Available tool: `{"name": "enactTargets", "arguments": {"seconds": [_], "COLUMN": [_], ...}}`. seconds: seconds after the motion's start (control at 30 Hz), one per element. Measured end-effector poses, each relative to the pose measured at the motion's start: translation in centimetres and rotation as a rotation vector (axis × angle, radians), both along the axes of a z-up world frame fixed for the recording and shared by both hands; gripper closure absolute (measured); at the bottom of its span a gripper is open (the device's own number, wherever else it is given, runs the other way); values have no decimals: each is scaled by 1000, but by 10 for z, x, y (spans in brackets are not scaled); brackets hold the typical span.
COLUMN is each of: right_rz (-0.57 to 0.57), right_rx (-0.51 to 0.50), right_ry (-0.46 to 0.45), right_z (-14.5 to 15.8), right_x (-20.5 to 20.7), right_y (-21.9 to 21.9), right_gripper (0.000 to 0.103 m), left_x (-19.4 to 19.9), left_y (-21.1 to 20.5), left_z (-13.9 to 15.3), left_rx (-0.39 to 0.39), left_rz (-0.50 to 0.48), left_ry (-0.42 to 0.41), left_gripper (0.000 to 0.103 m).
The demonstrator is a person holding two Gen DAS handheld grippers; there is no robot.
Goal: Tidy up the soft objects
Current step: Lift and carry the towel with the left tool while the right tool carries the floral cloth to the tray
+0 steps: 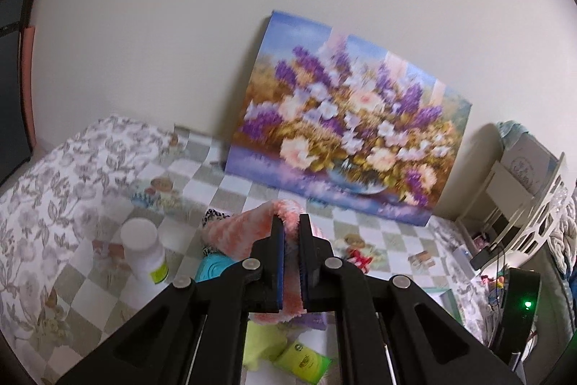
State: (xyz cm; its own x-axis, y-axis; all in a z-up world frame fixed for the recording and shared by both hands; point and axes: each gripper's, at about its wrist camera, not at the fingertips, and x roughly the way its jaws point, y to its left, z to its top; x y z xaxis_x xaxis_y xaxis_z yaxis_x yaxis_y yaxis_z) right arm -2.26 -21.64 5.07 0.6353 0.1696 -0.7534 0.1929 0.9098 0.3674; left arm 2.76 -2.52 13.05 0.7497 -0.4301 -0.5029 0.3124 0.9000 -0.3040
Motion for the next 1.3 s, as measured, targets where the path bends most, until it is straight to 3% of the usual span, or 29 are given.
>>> {"name": "enactTargets", "arguments": {"seconds": [0.33, 0.53, 0.83, 1.3], "right_rz": [-52, -121, -301, -558], "right_rx": [6, 4, -13, -25], "right_ry": [-102, -100, -52, 43], "right_z": [30, 30, 23, 9], "right_x": [-22, -33, -65, -129], "right_y": [-17, -40, -108, -194], "right_gripper": [99, 99, 99, 99], "left_x": [-34, -51, -75, -108], "left_y": [-13, -36, -102, -181], "left_z": [39, 48, 34, 7], "left_rx": [-8, 14, 96, 132], "left_rz": [-49, -108, -254, -485], "left_ry": [-147, -184, -178, -95], "left_gripper": [97, 97, 97, 97]}}
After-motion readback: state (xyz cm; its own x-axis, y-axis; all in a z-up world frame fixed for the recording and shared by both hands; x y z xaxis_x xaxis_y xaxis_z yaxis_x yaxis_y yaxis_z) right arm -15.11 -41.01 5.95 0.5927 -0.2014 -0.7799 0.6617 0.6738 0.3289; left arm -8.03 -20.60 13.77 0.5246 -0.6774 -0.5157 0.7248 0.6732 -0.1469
